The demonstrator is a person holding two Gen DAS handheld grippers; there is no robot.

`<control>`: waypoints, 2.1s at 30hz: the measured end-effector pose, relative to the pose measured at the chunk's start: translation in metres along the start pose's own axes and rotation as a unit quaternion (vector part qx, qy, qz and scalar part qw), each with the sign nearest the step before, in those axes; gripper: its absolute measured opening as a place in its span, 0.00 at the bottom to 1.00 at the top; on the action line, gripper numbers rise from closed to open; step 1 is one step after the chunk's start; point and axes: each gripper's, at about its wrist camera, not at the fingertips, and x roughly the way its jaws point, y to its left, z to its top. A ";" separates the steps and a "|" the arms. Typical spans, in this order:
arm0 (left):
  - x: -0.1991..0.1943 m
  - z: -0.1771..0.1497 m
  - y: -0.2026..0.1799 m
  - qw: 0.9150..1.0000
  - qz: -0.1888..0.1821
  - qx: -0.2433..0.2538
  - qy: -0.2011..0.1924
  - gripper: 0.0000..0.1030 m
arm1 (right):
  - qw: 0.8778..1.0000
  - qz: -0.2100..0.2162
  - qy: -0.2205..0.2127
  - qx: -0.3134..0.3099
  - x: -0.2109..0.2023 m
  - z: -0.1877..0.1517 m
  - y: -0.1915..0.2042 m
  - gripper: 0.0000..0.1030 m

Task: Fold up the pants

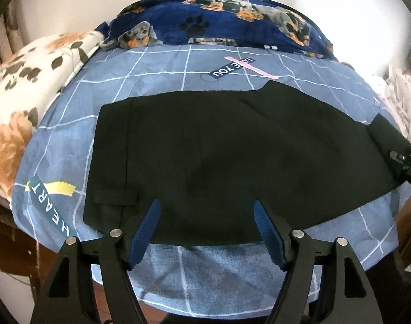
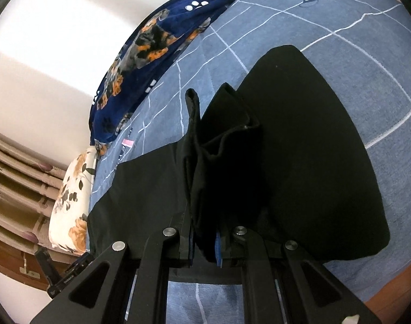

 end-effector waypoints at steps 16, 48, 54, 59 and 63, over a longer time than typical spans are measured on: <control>0.002 -0.001 -0.004 1.000 0.019 0.022 0.001 0.75 | 1.000 -0.004 0.009 -0.012 0.007 -0.003 0.005 0.10; 0.009 -0.004 -0.003 0.999 0.021 0.015 0.021 0.79 | 0.999 -0.003 0.022 -0.033 0.014 -0.013 0.013 0.12; 0.009 -0.004 -0.004 0.999 0.021 0.014 0.022 0.79 | 0.999 0.001 0.028 -0.035 0.018 -0.015 0.019 0.12; 0.011 -0.006 -0.005 0.999 0.021 0.012 0.026 0.79 | 0.999 0.006 0.033 -0.037 0.021 -0.016 0.022 0.13; 0.013 -0.005 -0.004 0.999 0.020 0.011 0.029 0.79 | 0.998 0.010 0.038 -0.040 0.023 -0.018 0.025 0.13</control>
